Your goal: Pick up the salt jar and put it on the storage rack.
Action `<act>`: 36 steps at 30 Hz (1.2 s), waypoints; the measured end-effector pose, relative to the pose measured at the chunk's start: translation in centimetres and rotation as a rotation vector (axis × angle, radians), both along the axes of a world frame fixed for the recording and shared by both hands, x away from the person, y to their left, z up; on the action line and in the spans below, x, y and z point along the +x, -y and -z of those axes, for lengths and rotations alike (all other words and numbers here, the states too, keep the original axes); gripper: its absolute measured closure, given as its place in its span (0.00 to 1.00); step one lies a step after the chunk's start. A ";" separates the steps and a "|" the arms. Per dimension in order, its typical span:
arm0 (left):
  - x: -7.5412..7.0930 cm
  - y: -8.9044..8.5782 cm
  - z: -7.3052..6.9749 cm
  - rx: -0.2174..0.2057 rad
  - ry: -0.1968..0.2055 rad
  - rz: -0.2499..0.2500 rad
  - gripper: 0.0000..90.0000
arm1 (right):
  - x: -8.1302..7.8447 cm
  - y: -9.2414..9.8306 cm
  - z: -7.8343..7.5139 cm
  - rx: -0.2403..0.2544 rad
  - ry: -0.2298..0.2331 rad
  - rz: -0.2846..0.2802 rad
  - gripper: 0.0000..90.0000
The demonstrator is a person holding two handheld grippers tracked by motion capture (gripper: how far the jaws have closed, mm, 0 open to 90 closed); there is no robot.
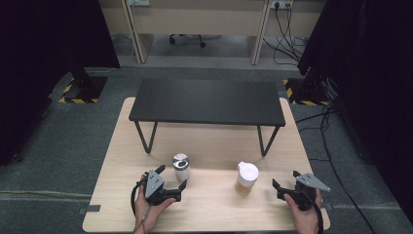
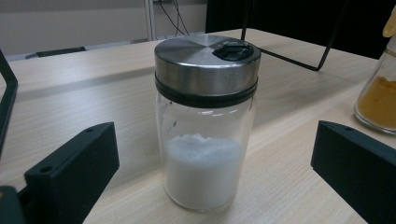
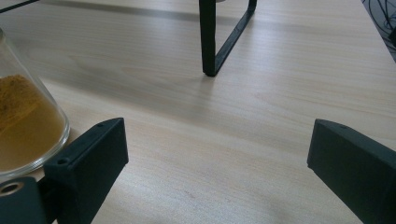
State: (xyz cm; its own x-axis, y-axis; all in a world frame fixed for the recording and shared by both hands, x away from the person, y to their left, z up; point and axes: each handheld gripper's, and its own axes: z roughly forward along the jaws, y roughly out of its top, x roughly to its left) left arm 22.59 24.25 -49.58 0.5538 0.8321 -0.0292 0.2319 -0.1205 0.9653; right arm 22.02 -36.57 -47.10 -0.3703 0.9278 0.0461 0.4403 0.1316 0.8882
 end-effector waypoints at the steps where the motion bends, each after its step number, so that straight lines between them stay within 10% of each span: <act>1: 0.1 0.1 0.0 0.001 0.000 0.000 0.00 | 0.0 0.0 0.0 0.000 0.000 0.000 0.06; 36: 2.8 2.4 0.3 -0.006 -0.041 -0.045 0.33 | 0.1 0.1 0.0 0.002 0.000 -0.009 0.06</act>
State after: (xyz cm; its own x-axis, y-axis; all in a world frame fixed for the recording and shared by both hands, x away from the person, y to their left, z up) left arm 25.34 21.80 -49.84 0.5142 0.8558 -0.0562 0.2762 -0.1032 0.9555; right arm 22.08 -36.70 -47.11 -0.3790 0.9241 0.0480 0.4393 0.1341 0.8883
